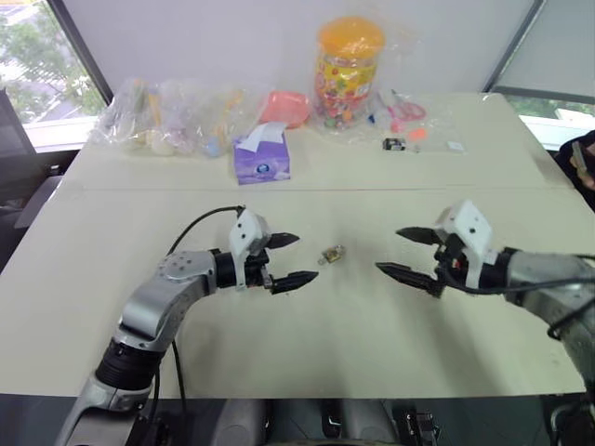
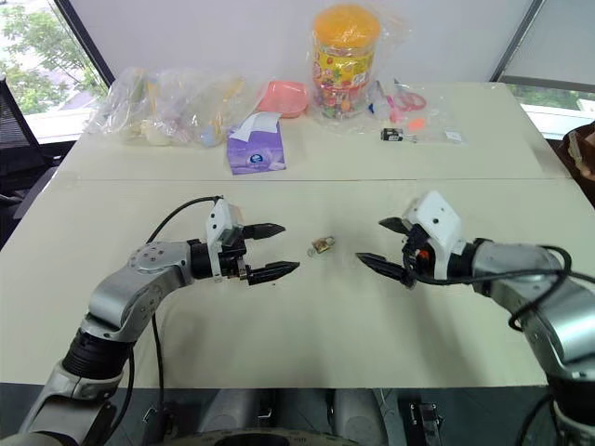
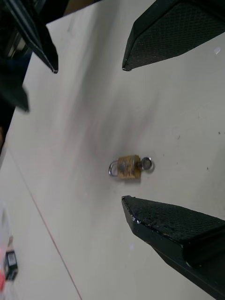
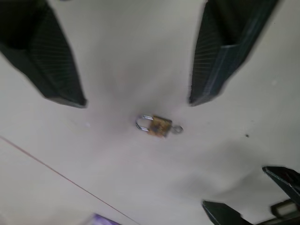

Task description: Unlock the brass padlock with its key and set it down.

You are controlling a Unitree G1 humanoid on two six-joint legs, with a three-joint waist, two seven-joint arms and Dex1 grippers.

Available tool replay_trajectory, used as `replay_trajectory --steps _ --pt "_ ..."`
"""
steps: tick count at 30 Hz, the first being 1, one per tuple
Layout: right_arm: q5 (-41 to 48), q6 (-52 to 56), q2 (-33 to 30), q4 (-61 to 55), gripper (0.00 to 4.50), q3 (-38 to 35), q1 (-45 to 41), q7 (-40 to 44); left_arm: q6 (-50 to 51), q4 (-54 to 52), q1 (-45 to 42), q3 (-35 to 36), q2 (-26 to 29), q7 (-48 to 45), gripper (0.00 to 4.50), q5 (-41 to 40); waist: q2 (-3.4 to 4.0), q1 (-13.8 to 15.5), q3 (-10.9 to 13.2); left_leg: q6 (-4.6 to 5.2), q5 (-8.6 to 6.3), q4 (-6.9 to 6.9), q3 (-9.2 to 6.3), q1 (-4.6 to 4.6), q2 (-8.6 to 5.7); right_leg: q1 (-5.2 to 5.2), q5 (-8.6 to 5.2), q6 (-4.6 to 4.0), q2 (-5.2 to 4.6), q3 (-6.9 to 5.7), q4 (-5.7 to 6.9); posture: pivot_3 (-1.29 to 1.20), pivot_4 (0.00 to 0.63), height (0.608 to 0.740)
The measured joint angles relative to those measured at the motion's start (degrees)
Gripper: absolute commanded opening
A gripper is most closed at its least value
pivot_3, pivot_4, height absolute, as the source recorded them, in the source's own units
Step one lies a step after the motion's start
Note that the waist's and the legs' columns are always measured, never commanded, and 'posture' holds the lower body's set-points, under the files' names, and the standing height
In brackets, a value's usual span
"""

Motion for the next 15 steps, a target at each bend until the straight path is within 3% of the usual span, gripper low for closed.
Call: replay_trajectory --steps 7,11,15 --pt "-14.7 -11.5 -3.2 19.7 4.43 21.8 -21.4 20.2 -1.0 1.5 -1.2 -0.3 0.9 -2.1 4.5 0.6 0.03 -0.1 0.0 0.0 0.0 0.03 0.06 -0.01 -0.02 -0.04 0.01 -0.01 -0.04 0.01 0.0 0.0 0.15 0.737" --pt "-25.6 -19.6 3.3 37.0 4.43 31.6 -34.7 28.1 -1.3 1.3 -0.7 -0.2 1.0 -1.8 4.5 0.8 0.04 -0.6 0.1 -0.01 0.0 0.03 0.12 0.01 -0.01 -0.06 0.03 0.01 -0.04 0.08 0.03 0.0 0.15 0.737" --pt "-31.6 -25.9 10.6 48.7 4.43 35.4 -41.0 31.5 -1.4 0.3 1.2 0.0 1.3 -1.0 4.5 1.2 0.04 -0.5 0.1 -0.02 0.01 -0.02 0.1 -0.01 0.01 -0.14 0.06 0.04 -0.05 0.07 0.14 0.0 0.15 0.737"
